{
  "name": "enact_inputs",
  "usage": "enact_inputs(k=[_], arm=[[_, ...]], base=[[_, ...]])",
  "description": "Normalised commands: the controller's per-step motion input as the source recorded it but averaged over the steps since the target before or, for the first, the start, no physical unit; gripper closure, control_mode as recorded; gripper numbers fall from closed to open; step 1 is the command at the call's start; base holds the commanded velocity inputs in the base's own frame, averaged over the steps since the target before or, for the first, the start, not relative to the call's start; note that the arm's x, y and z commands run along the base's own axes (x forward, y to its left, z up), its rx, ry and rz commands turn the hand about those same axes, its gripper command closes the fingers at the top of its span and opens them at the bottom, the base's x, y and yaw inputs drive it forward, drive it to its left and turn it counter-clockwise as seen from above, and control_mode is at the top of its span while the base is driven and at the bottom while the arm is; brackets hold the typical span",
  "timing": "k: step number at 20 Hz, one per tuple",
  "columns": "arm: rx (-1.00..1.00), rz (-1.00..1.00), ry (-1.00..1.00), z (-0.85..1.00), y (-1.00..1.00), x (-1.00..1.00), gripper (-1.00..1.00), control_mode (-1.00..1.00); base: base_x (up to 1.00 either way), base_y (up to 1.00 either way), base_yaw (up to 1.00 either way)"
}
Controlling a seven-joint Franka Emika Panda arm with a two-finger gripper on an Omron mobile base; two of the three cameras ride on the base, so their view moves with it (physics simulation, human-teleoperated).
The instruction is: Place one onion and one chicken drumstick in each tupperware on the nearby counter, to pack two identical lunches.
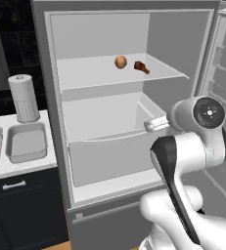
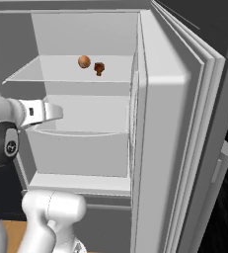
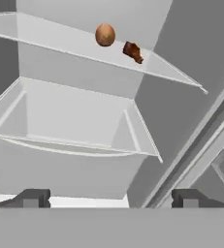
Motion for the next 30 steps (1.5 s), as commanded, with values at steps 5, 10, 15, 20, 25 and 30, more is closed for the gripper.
enact_inputs(k=[5, 10, 15, 20, 25, 30], arm=[[0.26, -0.07, -0.02, 0.63, -0.27, 0.83, -1.0, -1.0], [0.22, 0.0, 0.05, 0.46, -0.17, 1.0, -1.0, -1.0], [0.16, 0.0, 0.07, 0.25, -0.03, 1.0, -1.0, -1.0], [0.01, 0.0, 0.21, -0.01, -0.1, 1.0, -1.0, -1.0], [0.0, 0.0, 0.11, -0.18, -0.11, 1.0, -1.0, -1.0], [-0.01, 0.0, 0.01, -0.35, -0.1, 1.0, -1.0, -1.0]], base=[[0.0, 0.0, 0.0], [0.0, 0.0, 0.0], [0.0, 0.0, 0.0], [0.0, 0.0, 0.0], [0.0, 0.0, 0.0], [0.0, 0.0, 0.0]])
